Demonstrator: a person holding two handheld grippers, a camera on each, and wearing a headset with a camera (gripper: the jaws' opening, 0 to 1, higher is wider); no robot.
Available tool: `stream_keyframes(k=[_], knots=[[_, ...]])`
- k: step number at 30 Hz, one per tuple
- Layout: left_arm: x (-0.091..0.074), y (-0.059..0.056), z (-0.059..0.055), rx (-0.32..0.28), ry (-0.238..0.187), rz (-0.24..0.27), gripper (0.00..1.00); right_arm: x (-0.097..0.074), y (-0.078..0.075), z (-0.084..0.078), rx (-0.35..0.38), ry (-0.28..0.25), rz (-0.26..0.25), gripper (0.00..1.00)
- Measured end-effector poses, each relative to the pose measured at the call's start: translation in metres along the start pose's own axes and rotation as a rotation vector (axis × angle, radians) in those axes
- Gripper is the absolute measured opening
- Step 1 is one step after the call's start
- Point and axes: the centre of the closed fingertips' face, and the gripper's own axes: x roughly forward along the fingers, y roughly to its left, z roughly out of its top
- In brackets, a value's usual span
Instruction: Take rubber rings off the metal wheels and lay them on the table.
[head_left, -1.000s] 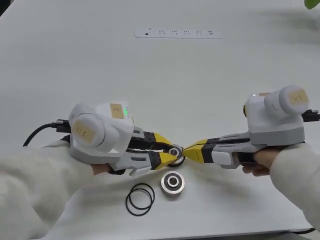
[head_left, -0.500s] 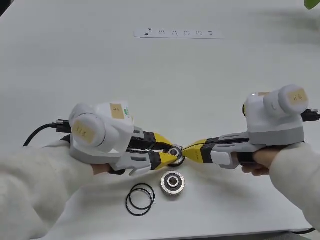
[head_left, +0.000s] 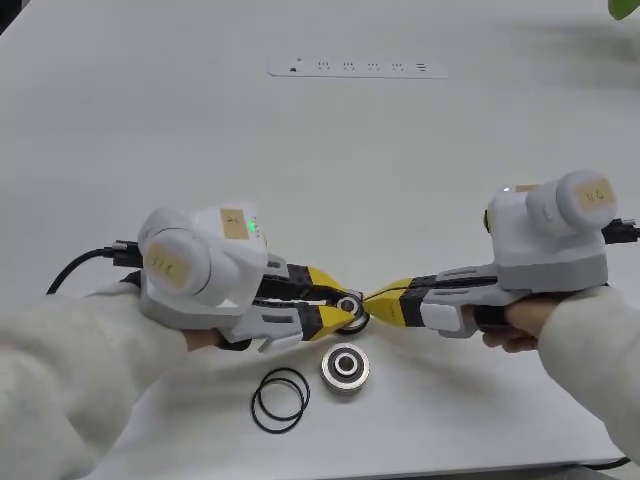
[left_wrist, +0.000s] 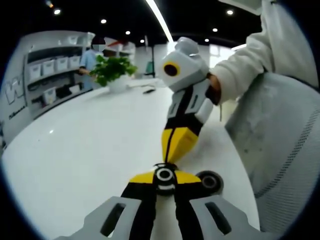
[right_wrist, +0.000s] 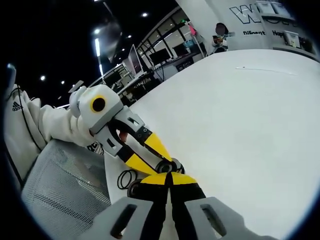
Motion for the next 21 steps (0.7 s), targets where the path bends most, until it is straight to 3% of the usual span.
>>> stream_keyframes(k=[21], knots=[[0.0002,0.0007,0.0009,-0.003,-0.003,0.003,0.13,0.0009,0.0032,0.0035,-0.001,-0.010,0.014,0.00]])
